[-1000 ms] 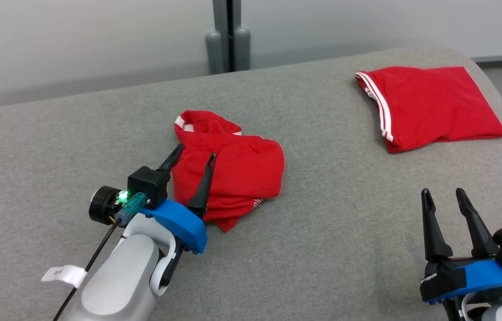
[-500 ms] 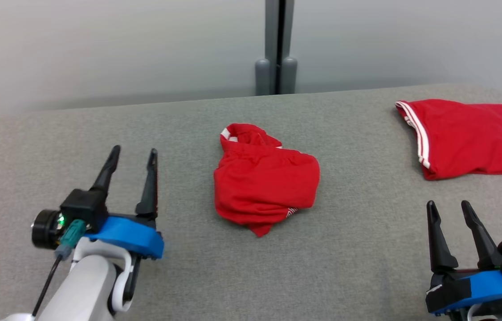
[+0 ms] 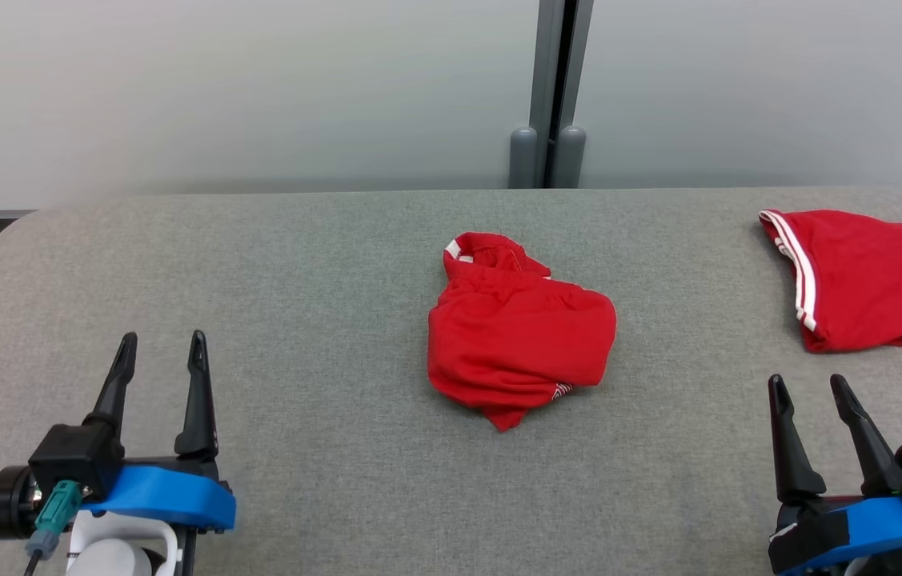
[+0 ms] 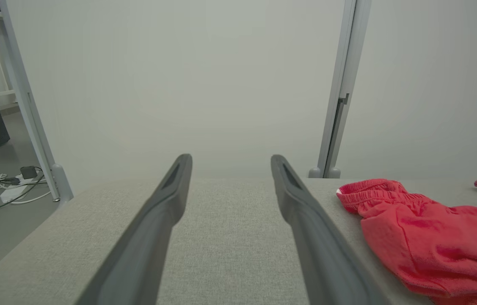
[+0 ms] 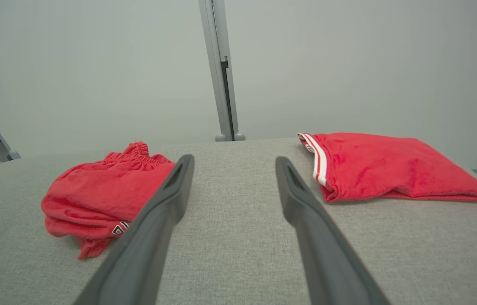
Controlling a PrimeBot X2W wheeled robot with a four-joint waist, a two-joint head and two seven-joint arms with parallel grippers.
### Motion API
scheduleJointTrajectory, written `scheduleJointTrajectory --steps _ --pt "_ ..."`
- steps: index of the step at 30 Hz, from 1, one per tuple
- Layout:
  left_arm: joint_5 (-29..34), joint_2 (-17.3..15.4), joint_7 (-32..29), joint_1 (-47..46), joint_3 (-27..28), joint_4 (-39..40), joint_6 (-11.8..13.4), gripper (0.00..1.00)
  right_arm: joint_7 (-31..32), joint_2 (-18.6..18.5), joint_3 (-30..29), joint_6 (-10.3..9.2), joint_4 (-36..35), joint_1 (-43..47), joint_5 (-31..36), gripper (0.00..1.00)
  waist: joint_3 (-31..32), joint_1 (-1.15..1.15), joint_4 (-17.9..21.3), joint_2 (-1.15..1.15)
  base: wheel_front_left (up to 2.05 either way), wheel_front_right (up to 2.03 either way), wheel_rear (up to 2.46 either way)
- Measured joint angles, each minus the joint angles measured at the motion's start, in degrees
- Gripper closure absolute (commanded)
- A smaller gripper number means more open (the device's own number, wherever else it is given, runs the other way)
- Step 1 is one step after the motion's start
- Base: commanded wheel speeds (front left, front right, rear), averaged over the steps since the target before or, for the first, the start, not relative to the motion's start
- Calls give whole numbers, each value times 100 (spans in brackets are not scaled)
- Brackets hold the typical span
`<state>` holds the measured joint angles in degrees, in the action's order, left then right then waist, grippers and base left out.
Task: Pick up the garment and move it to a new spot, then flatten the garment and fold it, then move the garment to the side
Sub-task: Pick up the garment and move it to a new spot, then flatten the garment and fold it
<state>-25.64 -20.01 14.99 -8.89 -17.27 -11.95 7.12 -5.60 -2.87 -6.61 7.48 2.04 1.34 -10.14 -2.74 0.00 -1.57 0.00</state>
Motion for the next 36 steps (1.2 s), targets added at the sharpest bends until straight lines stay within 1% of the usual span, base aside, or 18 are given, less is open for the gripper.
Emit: scheduleJointTrajectory --steps 8,23,26,29,32,33,35,36 --pt "0 -15 0 279 89 129 49 0 81 0 -10 0 -58 40 9 0 -4 0 -85 0 0 0 0" --pt "19 5 0 320 135 201 91 0 140 0 -30 0 -87 44 27 0 -63 1 -112 0 0 0 0" --pt "19 12 0 316 132 207 90 0 149 -1 52 0 -99 8 121 0 -109 1 -113 0 0 0 0" --pt "42 26 0 268 118 210 65 0 205 -1 174 0 -116 -247 274 0 -174 1 -135 0 0 0 0" --pt "43 44 0 175 92 200 42 0 316 -1 314 0 -85 -718 438 0 -247 1 -181 0 0 0 0" --pt "43 44 0 175 92 200 42 0 316 -1 314 0 -85 -718 438 0 -247 1 -181 0 0 0 0" --pt "51 92 0 59 42 175 11 0 421 -30 444 0 98 -1251 524 0 -337 1 -250 0 0 0 0" --pt "51 92 0 59 42 175 11 0 421 -30 444 0 98 -1251 524 0 -337 1 -250 0 0 0 0"
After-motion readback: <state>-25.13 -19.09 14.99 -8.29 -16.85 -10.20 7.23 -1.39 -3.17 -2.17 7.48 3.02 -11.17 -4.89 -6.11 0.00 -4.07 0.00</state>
